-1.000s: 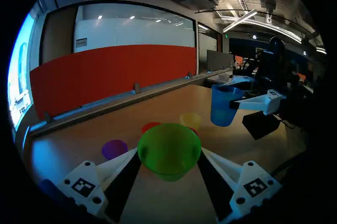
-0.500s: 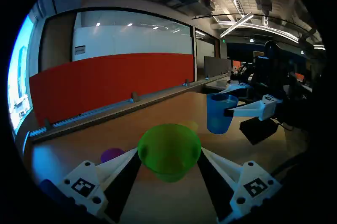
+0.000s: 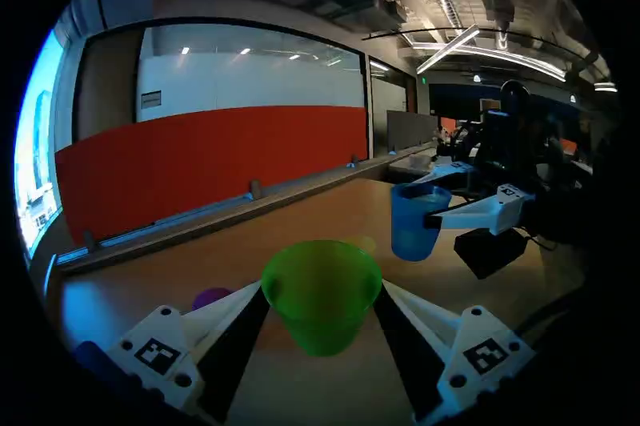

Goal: Pour water

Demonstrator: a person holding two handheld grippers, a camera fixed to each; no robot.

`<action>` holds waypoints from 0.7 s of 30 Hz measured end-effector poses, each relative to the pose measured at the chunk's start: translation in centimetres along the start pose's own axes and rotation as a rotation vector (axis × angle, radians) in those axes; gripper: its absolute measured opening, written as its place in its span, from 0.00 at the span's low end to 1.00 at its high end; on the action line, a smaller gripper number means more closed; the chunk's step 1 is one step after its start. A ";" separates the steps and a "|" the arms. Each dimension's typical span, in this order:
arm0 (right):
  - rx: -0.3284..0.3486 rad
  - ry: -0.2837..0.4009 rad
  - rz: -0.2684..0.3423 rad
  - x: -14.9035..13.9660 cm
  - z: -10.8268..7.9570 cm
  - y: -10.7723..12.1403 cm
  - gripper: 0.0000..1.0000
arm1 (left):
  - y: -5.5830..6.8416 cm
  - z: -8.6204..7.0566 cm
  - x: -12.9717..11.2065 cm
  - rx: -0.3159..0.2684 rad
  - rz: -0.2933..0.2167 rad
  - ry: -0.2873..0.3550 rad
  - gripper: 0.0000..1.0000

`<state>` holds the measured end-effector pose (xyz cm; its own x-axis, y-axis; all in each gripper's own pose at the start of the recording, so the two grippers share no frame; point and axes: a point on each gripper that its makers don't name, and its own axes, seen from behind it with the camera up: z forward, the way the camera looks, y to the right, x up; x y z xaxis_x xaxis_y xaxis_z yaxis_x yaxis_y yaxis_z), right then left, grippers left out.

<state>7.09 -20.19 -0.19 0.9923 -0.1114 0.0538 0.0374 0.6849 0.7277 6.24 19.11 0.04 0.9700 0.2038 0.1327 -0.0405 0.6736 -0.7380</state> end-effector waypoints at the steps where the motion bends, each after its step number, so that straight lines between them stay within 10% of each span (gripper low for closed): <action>1: 0.001 0.000 -0.001 0.0 0.0 0.0 0.91 | 0.1 0.0 0.1 -0.002 0.000 0.002 0.87; 21: 0.008 -0.005 -0.022 0.6 0.0 -0.4 0.91 | 0.3 0.2 0.9 -0.003 0.001 0.045 0.87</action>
<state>7.72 -20.51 -0.44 0.9906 -0.1305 0.0410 0.0587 0.6760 0.7345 7.00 19.67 0.09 0.9797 0.1723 0.1021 -0.0409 0.6711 -0.7402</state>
